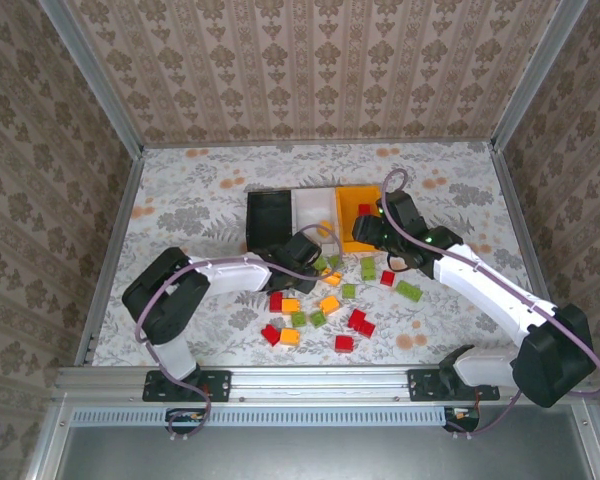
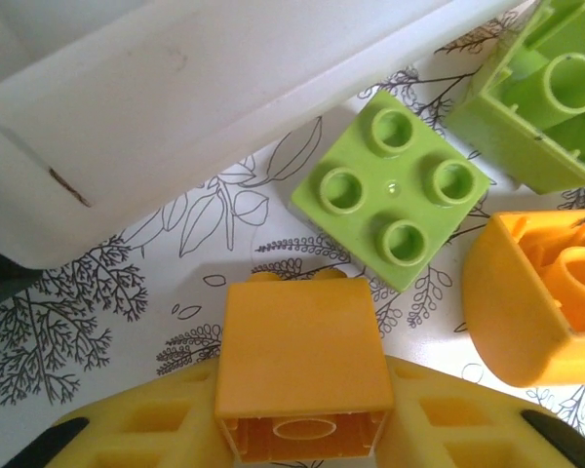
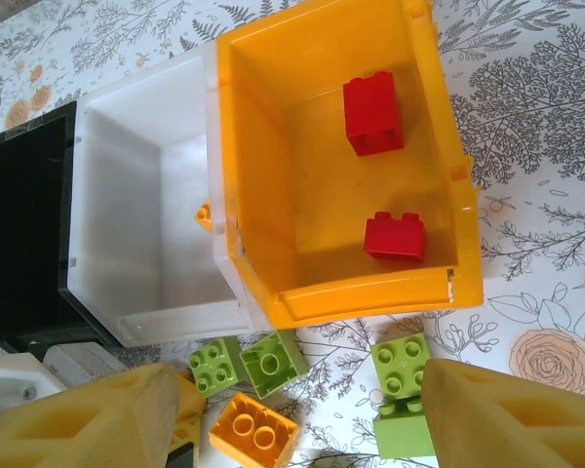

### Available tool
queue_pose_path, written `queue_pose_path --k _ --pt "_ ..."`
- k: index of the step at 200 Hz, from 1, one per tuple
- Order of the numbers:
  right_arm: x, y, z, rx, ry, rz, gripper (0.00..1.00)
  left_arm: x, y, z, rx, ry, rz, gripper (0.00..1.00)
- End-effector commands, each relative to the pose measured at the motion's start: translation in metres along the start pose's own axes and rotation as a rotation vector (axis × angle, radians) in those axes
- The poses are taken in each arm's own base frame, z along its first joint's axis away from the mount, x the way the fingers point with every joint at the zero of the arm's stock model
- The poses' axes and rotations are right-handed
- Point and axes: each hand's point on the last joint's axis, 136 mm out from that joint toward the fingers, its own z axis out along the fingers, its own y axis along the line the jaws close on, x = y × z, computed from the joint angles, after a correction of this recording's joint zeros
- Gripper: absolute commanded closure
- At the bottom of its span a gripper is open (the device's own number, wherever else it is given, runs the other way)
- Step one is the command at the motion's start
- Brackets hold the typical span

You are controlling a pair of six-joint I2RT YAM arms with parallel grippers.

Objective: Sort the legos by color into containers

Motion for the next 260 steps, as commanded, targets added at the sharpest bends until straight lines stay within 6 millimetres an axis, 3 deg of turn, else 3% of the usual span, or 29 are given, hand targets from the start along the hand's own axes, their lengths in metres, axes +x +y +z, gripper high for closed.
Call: queue_pose_path --k 1,50,72,89,130,167,212,239,260 --pt "0.000 -0.001 -0.004 -0.015 -0.004 0.024 0.32 0.005 -0.005 -0.010 0.026 -0.004 -0.002 0.65" --pt "0.001 -0.007 -0.009 -0.019 -0.006 0.043 0.32 -0.011 -0.020 -0.059 0.082 -0.080 -0.005 0.73" --pt "0.005 -0.012 -0.012 -0.019 -0.002 0.054 0.32 -0.033 -0.020 -0.086 0.089 -0.140 -0.009 0.74" --pt "0.009 -0.017 -0.014 -0.015 0.000 0.062 0.32 -0.057 -0.015 -0.095 0.085 -0.173 -0.010 0.73" --pt "0.019 -0.031 -0.012 0.015 0.016 0.072 0.32 -0.122 -0.004 -0.078 0.097 -0.205 -0.019 0.76" --pt "0.028 -0.038 -0.009 0.025 0.041 0.080 0.32 -0.154 0.009 -0.046 0.075 -0.173 -0.037 0.75" --pt "0.037 -0.039 -0.006 0.018 0.077 0.075 0.32 -0.171 0.019 -0.027 0.057 -0.151 -0.056 0.55" --pt "0.041 -0.039 -0.005 0.023 0.099 0.067 0.32 -0.184 0.014 -0.042 0.080 -0.195 -0.064 0.37" --pt "0.045 -0.040 -0.006 0.024 0.117 0.056 0.32 -0.187 0.004 -0.065 0.116 -0.239 -0.064 0.27"
